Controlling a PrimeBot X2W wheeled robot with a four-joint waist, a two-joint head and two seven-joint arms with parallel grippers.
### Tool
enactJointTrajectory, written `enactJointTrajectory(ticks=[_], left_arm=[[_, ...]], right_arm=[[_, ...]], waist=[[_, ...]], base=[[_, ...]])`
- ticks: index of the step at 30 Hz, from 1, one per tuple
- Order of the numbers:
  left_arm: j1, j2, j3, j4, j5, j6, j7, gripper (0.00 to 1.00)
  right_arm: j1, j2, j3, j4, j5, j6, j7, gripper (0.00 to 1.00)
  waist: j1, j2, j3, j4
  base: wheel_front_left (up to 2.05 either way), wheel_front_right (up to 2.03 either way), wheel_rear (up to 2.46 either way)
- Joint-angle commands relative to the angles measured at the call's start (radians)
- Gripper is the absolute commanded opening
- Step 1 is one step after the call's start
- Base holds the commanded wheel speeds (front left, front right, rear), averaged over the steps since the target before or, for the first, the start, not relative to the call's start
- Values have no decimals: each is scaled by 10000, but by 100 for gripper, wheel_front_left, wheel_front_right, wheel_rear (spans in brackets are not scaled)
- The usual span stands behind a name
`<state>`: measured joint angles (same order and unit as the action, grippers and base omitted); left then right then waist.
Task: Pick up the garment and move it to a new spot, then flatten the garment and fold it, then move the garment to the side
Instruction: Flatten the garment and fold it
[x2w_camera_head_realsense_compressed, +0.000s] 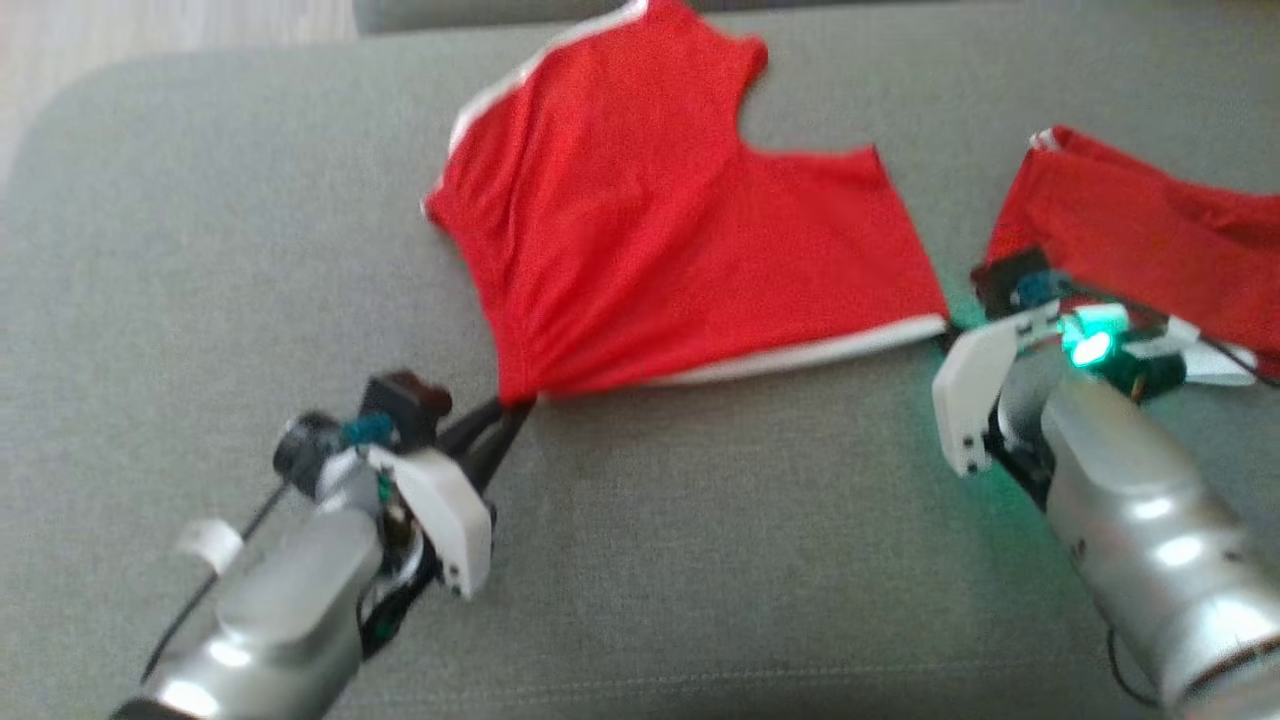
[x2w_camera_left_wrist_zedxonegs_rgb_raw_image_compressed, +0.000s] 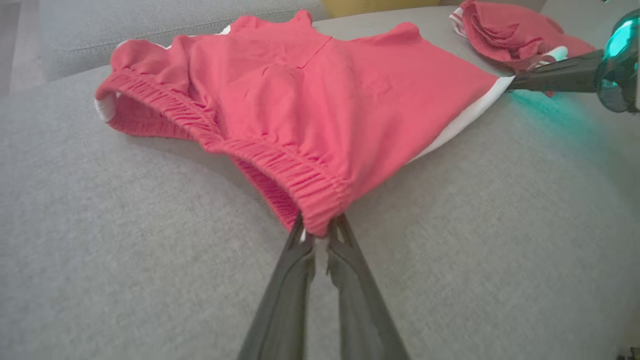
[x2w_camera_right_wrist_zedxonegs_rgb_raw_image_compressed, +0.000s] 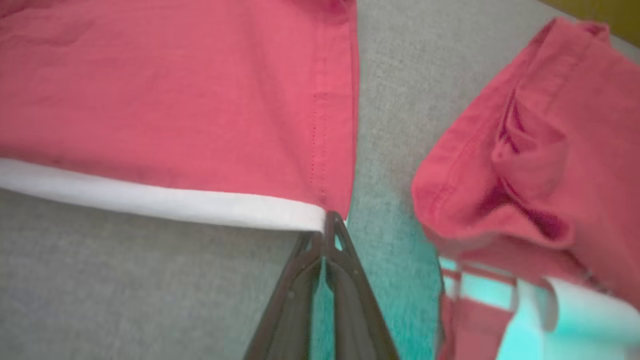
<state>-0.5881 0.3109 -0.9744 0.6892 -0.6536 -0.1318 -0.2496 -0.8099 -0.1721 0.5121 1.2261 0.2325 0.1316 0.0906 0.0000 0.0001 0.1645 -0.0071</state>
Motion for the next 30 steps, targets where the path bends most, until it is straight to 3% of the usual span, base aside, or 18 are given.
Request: enactJointTrajectory(ticks=[1, 4, 9, 12, 13, 19, 24, 30], left_arm=[[-80, 362, 186, -222, 38, 12, -121, 0], [347, 460, -97, -362, -22, 12, -102, 0], [1162, 795, -478, -1103, -311, 12, 371, 0], [1754, 1107, -554, -1904, -670, 27, 829, 0], [1754, 1107, -554, -1904, -670, 27, 829, 0], [2691, 1897, -584, -4135, -1254, 491, 1786, 0], [3034, 2411, -541, -5697, -1417, 1026, 2310, 0], [2673, 2651, -264, -6454, -1211, 1436, 2370, 0]], right_arm=[[346, -255, 493, -532, 506, -9, 305, 0], [1097, -1040, 1545, -1869, 1895, -9, 1277, 0], [2389, -2974, 2778, -4754, 4509, -9, 3188, 0], [3083, -4114, 2926, -6303, 5711, -9, 4095, 0], [3083, -4114, 2926, -6303, 5711, -9, 4095, 0], [4528, -5776, 2470, -8418, 7014, -9, 5413, 0], [5416, -6508, 1622, -9632, 7317, -9, 6272, 0], [5336, -6284, 272, -10469, 6584, -9, 6615, 0]], waist=[[0, -1, -429, -26], [0, -1, -900, -56], [0, -1, -1515, -89], [0, -1, -1727, -116], [0, -1, -1727, -116], [0, -1, -1865, -77], [0, -1, -1792, -5], [0, -1, -1431, 224]], base=[[0, 0, 0], [0, 0, 0], [0, 0, 0], [0, 0, 0], [0, 0, 0], [0, 0, 0], [0, 0, 0], [0, 0, 0]])
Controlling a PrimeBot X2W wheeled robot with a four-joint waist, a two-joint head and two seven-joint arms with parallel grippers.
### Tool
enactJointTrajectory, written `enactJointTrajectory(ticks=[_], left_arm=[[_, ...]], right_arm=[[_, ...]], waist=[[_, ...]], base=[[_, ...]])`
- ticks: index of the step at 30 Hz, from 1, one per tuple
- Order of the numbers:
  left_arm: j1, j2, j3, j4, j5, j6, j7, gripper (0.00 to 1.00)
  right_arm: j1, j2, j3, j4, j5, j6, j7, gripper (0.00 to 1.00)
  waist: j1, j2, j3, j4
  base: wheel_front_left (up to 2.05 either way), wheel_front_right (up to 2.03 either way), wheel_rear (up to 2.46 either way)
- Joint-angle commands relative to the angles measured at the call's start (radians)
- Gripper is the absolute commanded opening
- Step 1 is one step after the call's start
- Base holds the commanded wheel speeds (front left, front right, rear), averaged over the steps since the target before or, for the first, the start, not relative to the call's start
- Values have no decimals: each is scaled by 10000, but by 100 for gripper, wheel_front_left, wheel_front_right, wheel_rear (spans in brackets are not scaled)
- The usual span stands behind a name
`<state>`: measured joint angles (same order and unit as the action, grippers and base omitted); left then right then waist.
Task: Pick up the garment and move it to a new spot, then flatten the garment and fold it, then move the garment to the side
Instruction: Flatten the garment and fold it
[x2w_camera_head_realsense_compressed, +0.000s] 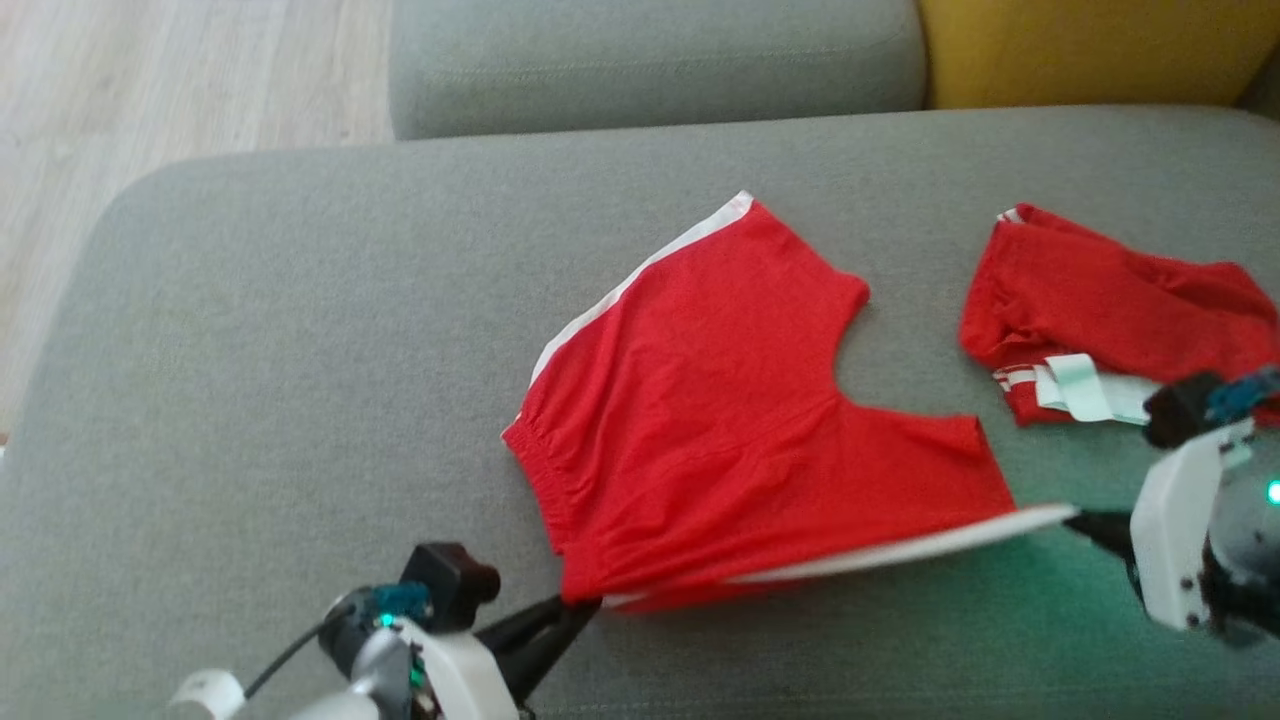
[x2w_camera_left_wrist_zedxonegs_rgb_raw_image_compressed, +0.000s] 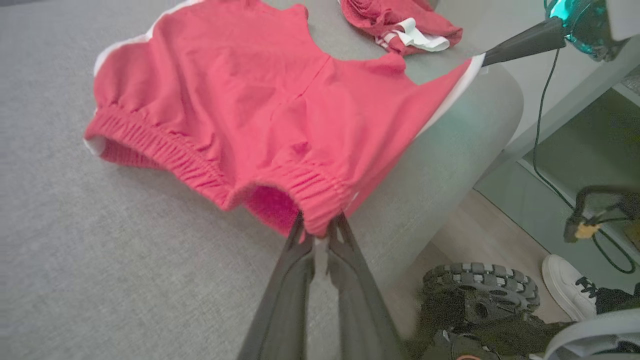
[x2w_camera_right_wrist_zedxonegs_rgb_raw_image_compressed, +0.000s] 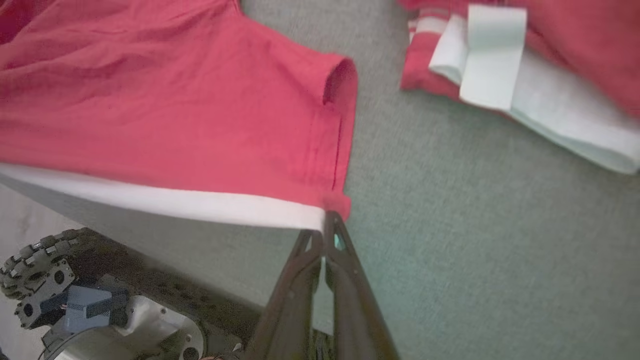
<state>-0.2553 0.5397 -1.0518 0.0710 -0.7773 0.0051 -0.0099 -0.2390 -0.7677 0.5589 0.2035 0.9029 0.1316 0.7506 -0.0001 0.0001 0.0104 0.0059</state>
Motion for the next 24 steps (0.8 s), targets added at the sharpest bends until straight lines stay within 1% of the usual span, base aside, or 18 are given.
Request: enactJointTrajectory(ticks=[1, 4, 7, 12, 13, 17, 24], left_arm=[[-751, 371, 590, -348, 14, 101, -31, 0], [-1074, 387, 839, -480, -4, 175, -69, 0], [-1395, 347, 1019, -532, -20, 159, -110, 0], [-1781, 144, 1256, -513, -248, 18, -179, 0], [-1949, 110, 1284, -441, -204, -54, -224, 0], [-2299, -34, 1361, -211, -154, -196, -353, 0], [-3074, -439, 1484, 490, -71, -523, -617, 0]], right_arm=[[-467, -215, -402, -336, -278, -9, 72, 0], [-879, 125, -921, -625, -767, -9, 261, 0], [-1422, 451, -1300, -827, -1242, -9, 526, 0], [-2594, 938, -1526, -823, -2054, -9, 927, 0], [-3096, 1127, -1575, -680, -2267, -9, 1041, 0], [-4065, 1362, -1516, -271, -2678, -9, 1213, 0], [-5506, 1558, -940, 508, -3113, -9, 1327, 0]], waist=[[1, -1, 186, 152], [1, -1, 457, 367], [1, -1, 757, 616], [1, -1, 1319, 1013], [1, -1, 1536, 1171], [1, -1, 1984, 1512], [1, -1, 2641, 1998]], base=[[0, 0, 0], [0, 0, 0], [0, 0, 0], [0, 0, 0], [0, 0, 0], [0, 0, 0], [0, 0, 0]])
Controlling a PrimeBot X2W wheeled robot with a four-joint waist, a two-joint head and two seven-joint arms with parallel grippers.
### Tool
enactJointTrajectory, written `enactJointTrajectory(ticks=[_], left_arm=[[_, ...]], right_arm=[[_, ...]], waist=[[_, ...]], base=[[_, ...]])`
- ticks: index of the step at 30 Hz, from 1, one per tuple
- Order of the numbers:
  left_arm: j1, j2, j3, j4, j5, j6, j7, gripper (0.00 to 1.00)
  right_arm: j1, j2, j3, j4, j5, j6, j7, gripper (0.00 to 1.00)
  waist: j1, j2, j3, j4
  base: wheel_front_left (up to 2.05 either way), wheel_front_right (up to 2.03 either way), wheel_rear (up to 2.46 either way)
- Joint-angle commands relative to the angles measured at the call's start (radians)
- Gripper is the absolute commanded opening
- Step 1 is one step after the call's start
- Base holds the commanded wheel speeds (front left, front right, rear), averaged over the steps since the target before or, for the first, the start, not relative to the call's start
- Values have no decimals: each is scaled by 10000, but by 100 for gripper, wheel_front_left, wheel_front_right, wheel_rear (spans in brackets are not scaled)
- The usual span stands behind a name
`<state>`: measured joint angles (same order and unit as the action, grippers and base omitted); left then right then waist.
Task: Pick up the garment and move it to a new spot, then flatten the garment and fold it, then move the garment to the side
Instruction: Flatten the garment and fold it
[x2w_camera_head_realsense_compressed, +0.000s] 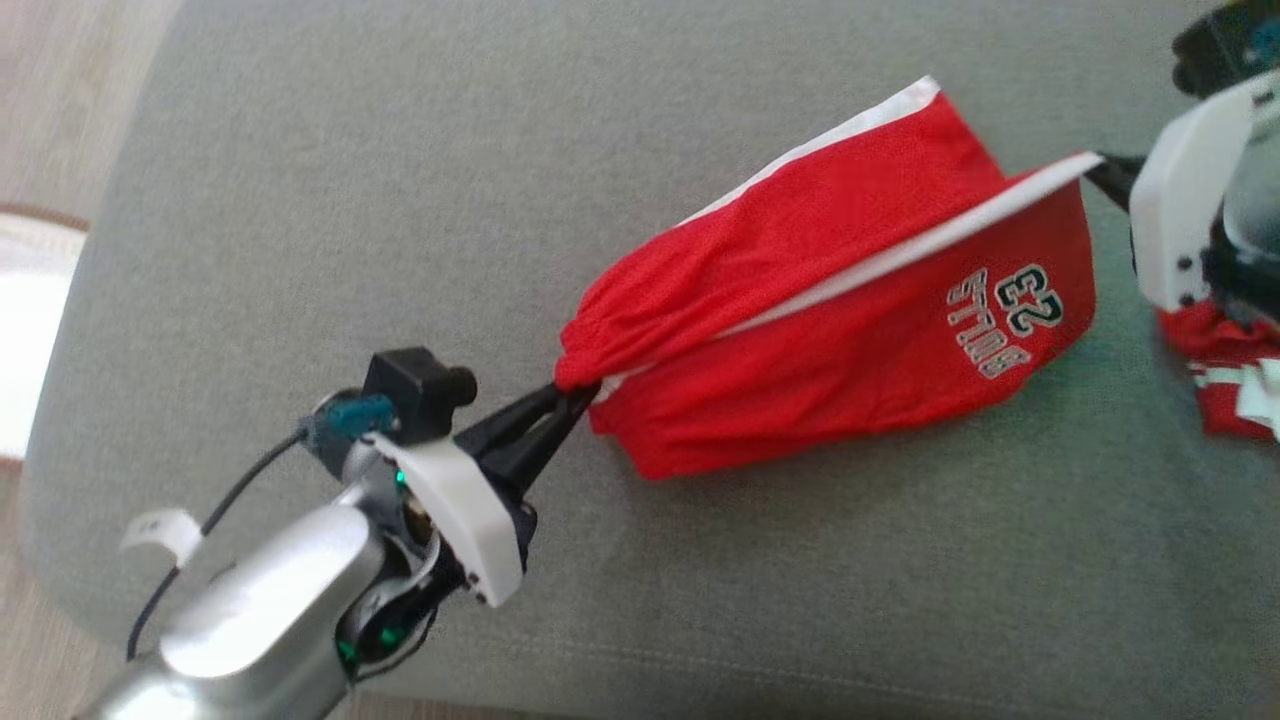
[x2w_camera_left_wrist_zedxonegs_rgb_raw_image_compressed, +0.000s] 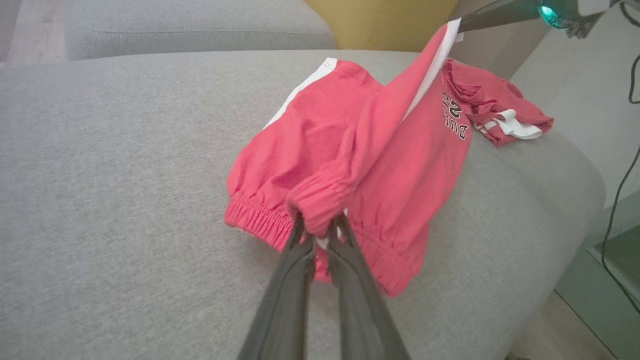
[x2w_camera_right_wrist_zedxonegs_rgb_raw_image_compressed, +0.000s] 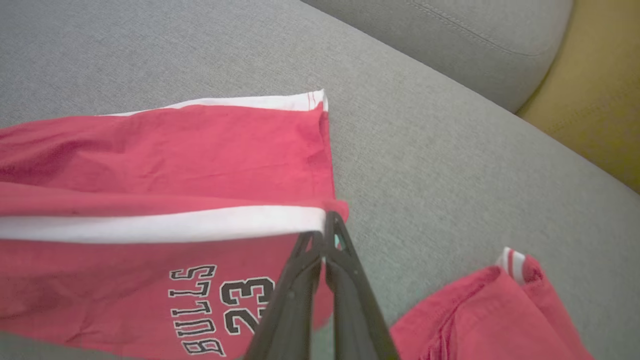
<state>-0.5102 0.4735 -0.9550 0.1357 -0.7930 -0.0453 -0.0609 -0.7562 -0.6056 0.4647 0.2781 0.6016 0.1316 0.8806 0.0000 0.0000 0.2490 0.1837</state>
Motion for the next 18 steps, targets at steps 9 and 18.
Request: enactJointTrajectory(ticks=[9, 18], left_arm=[[-1471, -297, 577, 840, 185, -355, -430, 0], [-2249, -734, 468, 1915, 286, -624, -856, 0]], right_arm=[[-1736, 2, 946, 786, -502, -9, -207, 0], [-2962, 310, 1634, 2054, -726, -9, -1037, 0]], waist=[[0, 0, 938, 551], [0, 0, 1557, 773]], base=[[0, 0, 0], [0, 0, 0]])
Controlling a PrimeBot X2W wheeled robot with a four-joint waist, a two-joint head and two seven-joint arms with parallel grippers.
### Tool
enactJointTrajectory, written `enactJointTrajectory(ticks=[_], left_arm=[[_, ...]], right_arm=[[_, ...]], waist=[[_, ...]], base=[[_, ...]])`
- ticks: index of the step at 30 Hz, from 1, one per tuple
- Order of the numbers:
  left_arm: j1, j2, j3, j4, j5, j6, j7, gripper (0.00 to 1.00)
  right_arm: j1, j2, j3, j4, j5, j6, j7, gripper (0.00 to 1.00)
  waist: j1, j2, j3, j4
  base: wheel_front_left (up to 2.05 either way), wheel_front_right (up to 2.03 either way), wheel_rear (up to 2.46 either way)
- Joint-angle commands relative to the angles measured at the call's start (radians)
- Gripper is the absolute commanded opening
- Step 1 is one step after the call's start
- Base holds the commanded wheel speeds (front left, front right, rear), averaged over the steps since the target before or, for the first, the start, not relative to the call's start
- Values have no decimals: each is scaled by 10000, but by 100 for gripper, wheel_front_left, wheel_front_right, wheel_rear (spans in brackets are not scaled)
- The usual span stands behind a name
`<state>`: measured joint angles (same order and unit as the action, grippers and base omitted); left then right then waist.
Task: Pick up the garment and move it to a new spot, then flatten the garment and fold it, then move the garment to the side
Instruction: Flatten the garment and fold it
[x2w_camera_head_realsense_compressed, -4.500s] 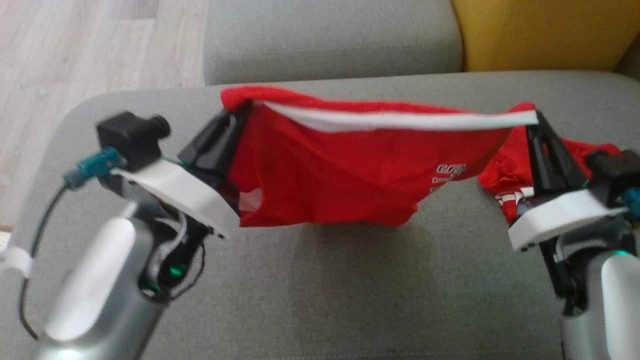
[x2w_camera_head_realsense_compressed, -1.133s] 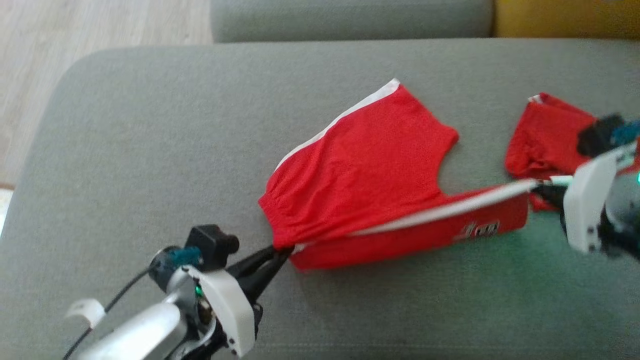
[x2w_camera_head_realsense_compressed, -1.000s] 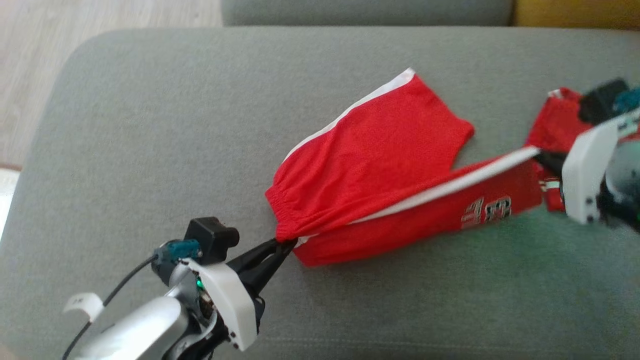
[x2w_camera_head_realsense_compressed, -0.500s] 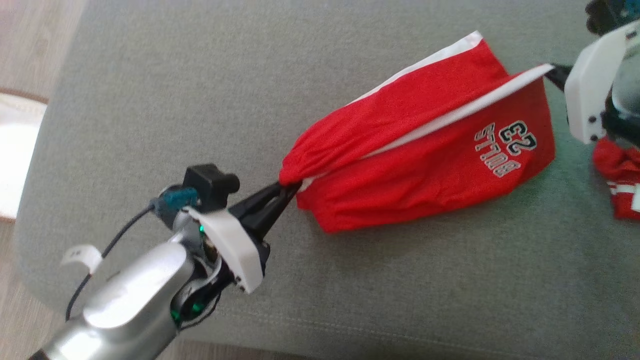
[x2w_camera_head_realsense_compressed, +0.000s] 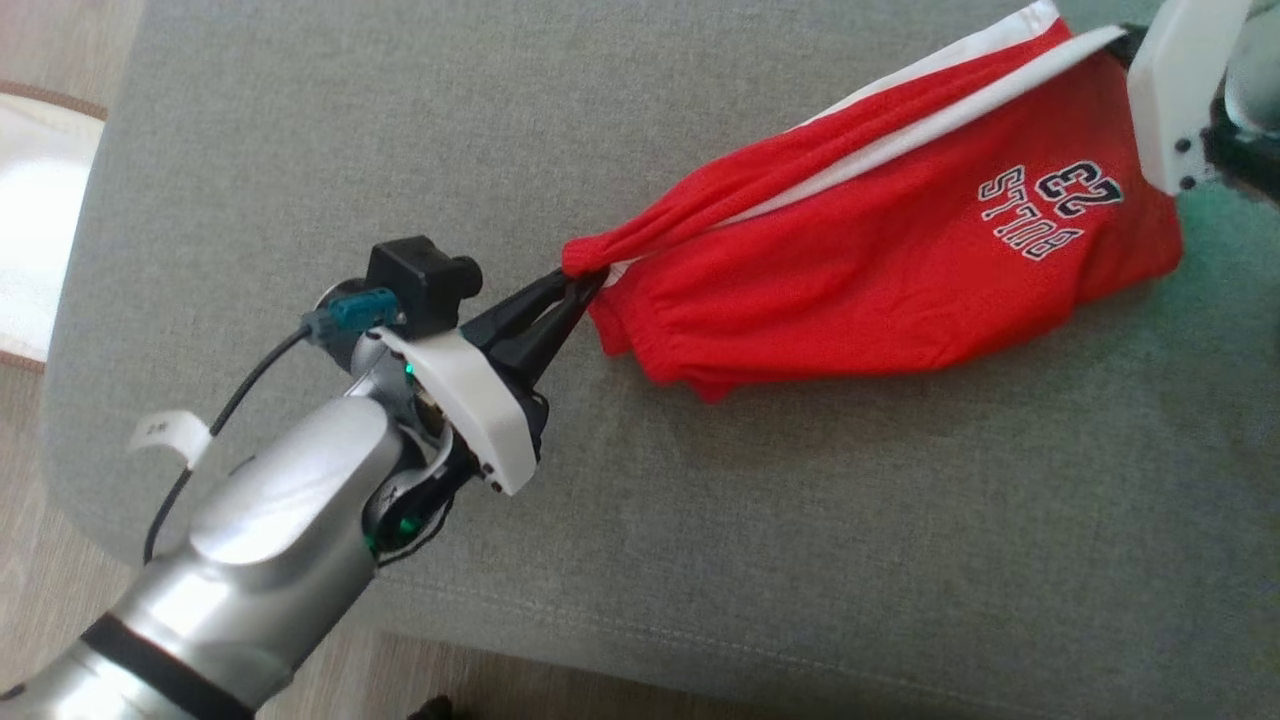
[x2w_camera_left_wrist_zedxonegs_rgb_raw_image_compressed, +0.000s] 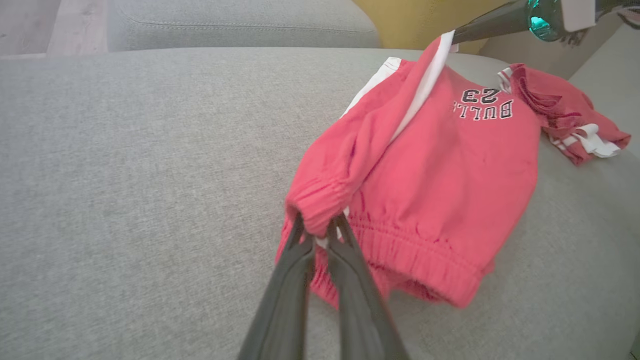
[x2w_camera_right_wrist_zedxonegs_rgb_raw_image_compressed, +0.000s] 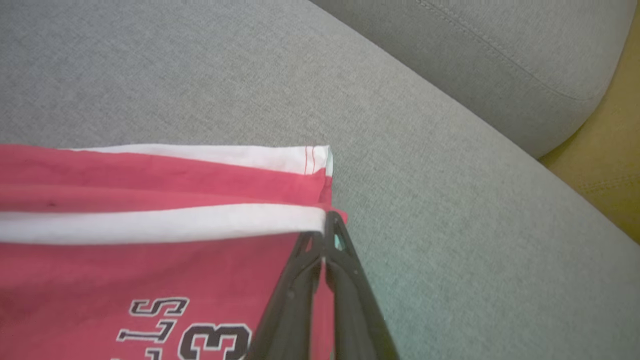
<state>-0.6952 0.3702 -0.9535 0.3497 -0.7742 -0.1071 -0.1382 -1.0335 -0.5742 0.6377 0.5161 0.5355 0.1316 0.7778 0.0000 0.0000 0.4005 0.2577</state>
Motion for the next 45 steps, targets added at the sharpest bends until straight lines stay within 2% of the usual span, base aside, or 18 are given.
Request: enactJointTrajectory(ticks=[1, 9, 10, 11, 12, 21, 29, 31, 38, 42, 45], left_arm=[[-468, 266, 436, -121, 106, -28, -133, 0], [-827, 44, 278, 647, 114, -134, -460, 0], [-851, 20, 254, 738, 118, -139, -479, 36], [-863, 0, 238, 831, 119, -143, -503, 94], [-864, -12, 225, 917, 122, -146, -532, 100], [-677, 24, 336, 1455, 107, 114, -793, 100], [-185, 73, 1016, 1367, -332, 711, -1058, 100], [-112, 66, 1143, 1313, -391, 809, -1091, 100], [679, -73, 2301, 773, -557, 1570, -1225, 100], [1460, -287, 3320, 121, 78, 2053, -1232, 100], [2235, -551, 3983, -321, 691, 2238, -1233, 100]], right_arm=[[-312, 31, -11, -210, -77, -9, -130, 0], [-1013, 209, 863, 629, -120, -9, -1219, 0], [-1065, 236, 928, 734, -126, -9, -1441, 55], [-1089, 286, 958, 884, -86, -9, -1610, 100], [-1087, 355, 1005, 1037, -39, -9, -1758, 100], [-667, 741, 1036, 2071, 214, -9, -3631, 100], [553, 1344, 102, 2293, 429, -9, -6280, 100], [755, 1406, 33, 2234, 405, -9, -6561, 100], [2170, 2022, -1361, 1870, 131, -9, -8465, 100], [3183, 2535, -2452, 1533, -357, -9, -9345, 100], [4099, 2916, -3166, 1192, -968, -9, -9711, 100]], waist=[[0, 0, 98, 50], [0, 0, 323, 102], [0, 0, 318, 97], [0, 0, 296, 80], [0, 0, 260, 48], [0, 0, -432, -444], [0, 0, -1336, -1097], [0, 0, -1443, -1174], [0, 0, -2216, -1699], [0, 0, -2624, -1926], [0, 0, -2897, -2063]], base=[[0, 0, 0], [0, 0, 0], [0, 0, 0], [0, 0, 0], [0, 0, 0], [0, 0, 0], [0, 0, 0], [0, 0, 0], [0, 0, 0], [0, 0, 0], [0, 0, 0]])
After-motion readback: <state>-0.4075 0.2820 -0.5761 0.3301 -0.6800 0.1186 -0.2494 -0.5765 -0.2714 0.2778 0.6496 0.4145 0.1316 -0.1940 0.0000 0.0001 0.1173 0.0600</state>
